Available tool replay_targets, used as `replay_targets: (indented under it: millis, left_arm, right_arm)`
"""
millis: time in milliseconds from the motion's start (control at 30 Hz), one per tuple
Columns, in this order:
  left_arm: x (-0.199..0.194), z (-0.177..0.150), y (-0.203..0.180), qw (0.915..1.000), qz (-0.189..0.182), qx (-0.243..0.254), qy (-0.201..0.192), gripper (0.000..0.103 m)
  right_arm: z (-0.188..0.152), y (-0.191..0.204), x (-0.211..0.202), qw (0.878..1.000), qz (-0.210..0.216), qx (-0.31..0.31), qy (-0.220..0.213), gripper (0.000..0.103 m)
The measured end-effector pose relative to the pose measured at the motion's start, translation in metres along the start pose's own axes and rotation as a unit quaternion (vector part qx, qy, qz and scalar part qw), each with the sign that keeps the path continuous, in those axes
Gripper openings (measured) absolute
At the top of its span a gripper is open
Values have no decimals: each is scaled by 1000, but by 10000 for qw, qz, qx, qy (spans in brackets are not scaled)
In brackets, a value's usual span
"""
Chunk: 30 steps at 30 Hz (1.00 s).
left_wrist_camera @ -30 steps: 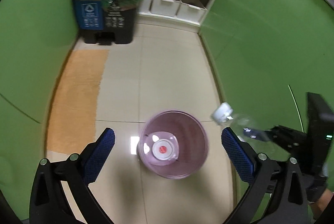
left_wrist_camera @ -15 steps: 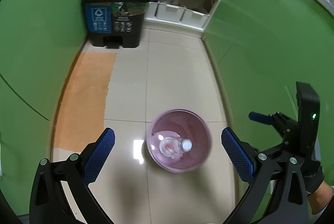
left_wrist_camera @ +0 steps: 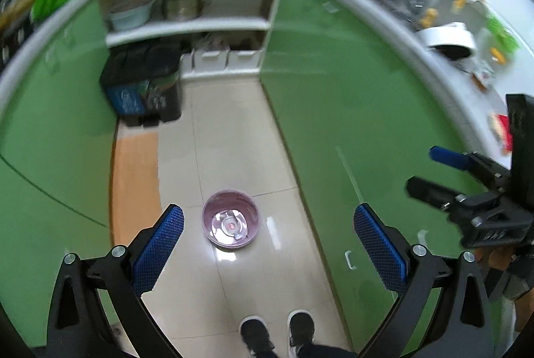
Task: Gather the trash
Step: 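Swing both empty tools back toward the counter, then grasp the white plastic box with the left tool while the right tool grasps the red cloth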
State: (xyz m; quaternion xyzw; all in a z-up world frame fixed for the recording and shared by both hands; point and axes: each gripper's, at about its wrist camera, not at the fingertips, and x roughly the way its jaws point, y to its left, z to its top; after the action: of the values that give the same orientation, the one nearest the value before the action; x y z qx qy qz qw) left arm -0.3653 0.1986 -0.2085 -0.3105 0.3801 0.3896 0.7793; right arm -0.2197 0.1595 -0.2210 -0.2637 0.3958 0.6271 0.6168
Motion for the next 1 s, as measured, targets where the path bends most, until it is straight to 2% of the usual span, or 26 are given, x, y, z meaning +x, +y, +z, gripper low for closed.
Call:
replay_targets:
  millis: [100, 233, 400, 567, 700, 800, 1000]
  left_arm:
    - [-48, 21, -32, 9996, -149, 248, -17, 98]
    - [-90, 45, -80, 9970, -351, 666, -182, 98]
    - [-108, 59, -146, 9887, -745, 1266, -294, 98]
    - [-110, 69, -219, 9760, -1240, 1769, -267, 98]
    - [-102, 65, -272, 9663, -1486, 2091, -218, 98]
    - [-93, 61, -309, 9602, -1607, 2281, -152, 98]
    - [-68, 58, -366, 9518, -1750, 2517, 27, 98]
  right_arm:
    - [5, -14, -85, 9991, -233, 256, -255, 100]
    - [-3, -41, -165, 9946, -633, 586, -573, 100]
    - [-39, -94, -240, 9816, -1211, 1174, -889, 100]
    - [-79, -140, -285, 9679, -1647, 1624, -987, 100]
    - [-109, -174, -317, 9568, -1903, 1948, -1018, 100]
    - [-130, -196, -333, 9508, -2035, 2104, -1019, 100]
    - [-146, -227, -344, 9457, -2174, 2219, -961, 100]
